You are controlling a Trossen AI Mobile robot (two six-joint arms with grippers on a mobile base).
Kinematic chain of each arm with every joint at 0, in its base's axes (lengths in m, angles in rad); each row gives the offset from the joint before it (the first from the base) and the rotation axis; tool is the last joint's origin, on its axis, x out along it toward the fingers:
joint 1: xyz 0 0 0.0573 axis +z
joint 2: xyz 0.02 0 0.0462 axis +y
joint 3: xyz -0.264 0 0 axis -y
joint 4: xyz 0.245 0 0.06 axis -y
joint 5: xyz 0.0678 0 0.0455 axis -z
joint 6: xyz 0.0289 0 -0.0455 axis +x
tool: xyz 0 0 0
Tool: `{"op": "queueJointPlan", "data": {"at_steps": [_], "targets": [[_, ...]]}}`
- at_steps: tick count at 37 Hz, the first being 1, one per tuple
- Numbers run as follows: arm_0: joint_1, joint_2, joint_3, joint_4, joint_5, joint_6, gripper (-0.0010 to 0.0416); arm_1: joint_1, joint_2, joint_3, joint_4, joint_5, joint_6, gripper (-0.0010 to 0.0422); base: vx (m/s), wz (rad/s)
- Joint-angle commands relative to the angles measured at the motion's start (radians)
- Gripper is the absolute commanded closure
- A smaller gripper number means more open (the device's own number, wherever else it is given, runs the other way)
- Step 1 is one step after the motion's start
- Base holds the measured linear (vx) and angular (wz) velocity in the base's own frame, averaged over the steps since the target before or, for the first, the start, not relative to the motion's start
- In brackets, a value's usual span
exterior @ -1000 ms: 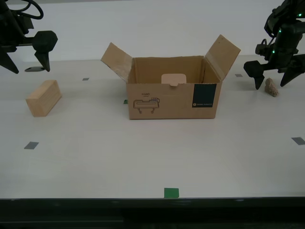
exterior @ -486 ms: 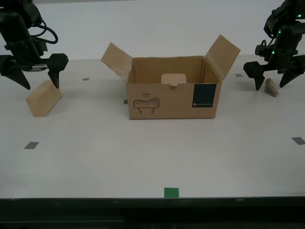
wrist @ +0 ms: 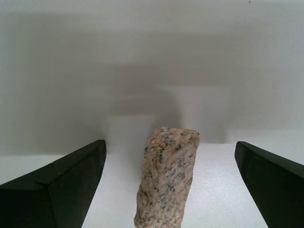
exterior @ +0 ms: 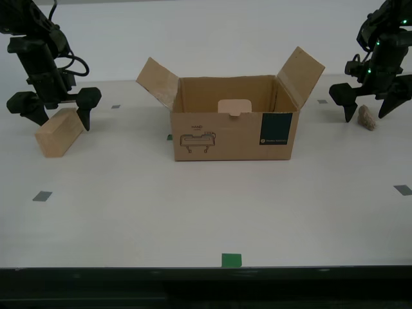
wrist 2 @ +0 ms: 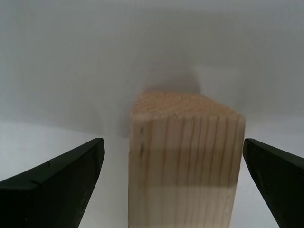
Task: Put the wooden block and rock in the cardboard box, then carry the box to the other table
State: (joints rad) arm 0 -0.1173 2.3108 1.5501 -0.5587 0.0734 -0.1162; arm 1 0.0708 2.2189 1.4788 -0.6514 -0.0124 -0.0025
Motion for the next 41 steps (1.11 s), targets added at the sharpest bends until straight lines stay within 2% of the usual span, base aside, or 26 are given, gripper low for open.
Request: {"op": "queueJointPlan", "data": {"at_steps": [1, 9, 16, 21, 31, 41], "targets": [[0.000, -0.001, 0.001, 0.001, 0.002, 0.001, 0.0034, 0.001, 0.002, 0.001, 0.009, -0.001, 0.003, 0.0012, 0.000, 0.000], [0.000, -0.001, 0.001, 0.006, 0.002, 0.000, 0.0047, 0.002, 0.002, -0.011, 0.017, -0.002, 0.003, 0.0012, 0.000, 0.000], [0.000, -0.001, 0.001, 0.011, 0.002, -0.001, 0.0036, 0.002, 0.002, -0.036, 0.023, -0.002, 0.003, 0.0012, 0.000, 0.000], [0.000, 0.006, 0.000, 0.025, 0.002, -0.019, 0.0029, 0.002, 0.002, -0.044, 0.025, -0.002, 0.003, 0.0012, 0.000, 0.000], [0.000, 0.004, -0.003, 0.057, 0.002, -0.028, 0.0049, 0.002, 0.002, -0.080, 0.029, -0.002, 0.003, 0.0012, 0.000, 0.000], [0.000, 0.007, -0.012, 0.055, 0.002, -0.047, 0.0041, 0.001, 0.002, -0.089, 0.027, -0.002, 0.003, 0.0012, 0.000, 0.000]]}}
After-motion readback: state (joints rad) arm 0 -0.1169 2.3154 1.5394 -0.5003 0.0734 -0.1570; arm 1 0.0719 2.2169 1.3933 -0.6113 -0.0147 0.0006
